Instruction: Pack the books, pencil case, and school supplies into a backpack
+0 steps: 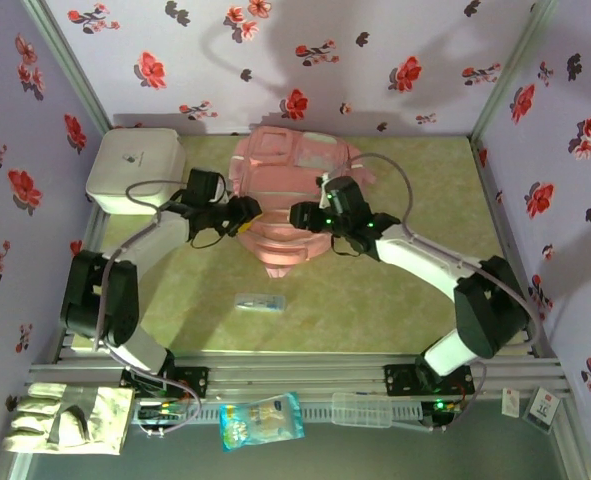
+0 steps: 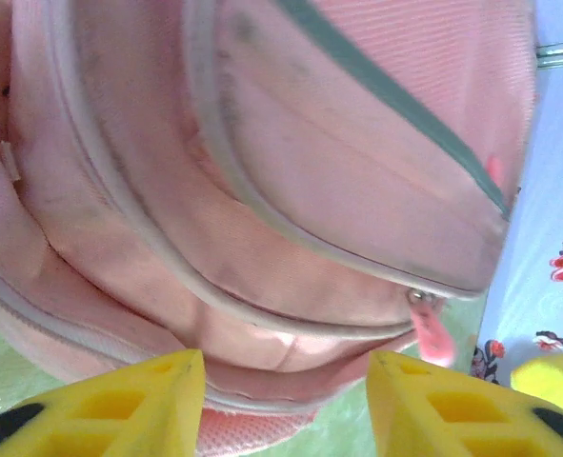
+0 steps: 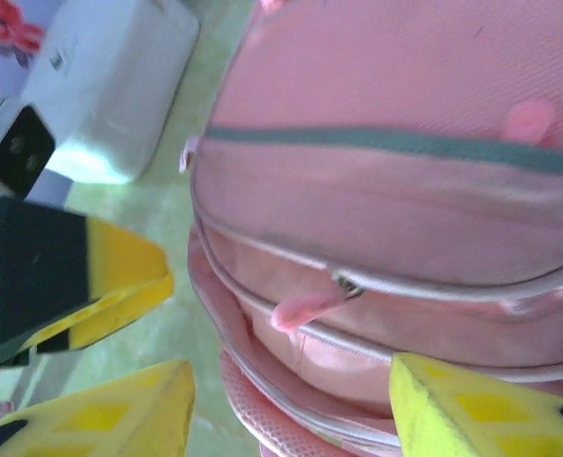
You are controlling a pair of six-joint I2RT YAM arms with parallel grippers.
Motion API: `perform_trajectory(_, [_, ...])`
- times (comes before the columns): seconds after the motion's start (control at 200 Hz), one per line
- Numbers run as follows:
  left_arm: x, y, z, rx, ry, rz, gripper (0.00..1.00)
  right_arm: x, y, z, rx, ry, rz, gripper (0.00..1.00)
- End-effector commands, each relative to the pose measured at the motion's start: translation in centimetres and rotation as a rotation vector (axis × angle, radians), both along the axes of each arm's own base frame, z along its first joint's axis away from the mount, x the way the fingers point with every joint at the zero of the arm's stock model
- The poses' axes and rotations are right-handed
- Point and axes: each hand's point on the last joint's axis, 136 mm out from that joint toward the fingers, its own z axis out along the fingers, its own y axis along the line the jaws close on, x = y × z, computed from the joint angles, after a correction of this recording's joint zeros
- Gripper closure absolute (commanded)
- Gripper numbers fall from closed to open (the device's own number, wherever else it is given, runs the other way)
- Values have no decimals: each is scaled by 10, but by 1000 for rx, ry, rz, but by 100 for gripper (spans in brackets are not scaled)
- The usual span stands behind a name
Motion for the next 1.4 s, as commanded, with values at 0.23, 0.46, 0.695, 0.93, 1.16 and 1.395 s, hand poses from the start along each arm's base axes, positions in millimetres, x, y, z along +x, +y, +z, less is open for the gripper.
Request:
perform_trajectory(0.23, [-17, -48, 31, 239, -249, -288, 43, 36, -52, -2, 183, 98, -264, 40])
perform_trajectory(0.46, [-17, -68, 15, 315, -270, -431, 47, 42, -56, -6, 196, 121, -273, 39])
perform_trajectory(0.695, [-16, -81, -5, 368, -250, -522, 58, 44, -53, -9, 203, 140, -265, 39])
perform_trajectory(0.93, [-4, -86, -13, 393, -245, -525, 71, 45, -52, -9, 209, 149, -263, 40])
perform_trajectory(1.16, [1, -85, -17, 415, -245, -513, 94, 46, -50, -11, 216, 174, -269, 40])
perform_trajectory(1.395, [1, -83, -7, 419, -275, -510, 100, 60, -41, -30, 262, 294, -324, 47])
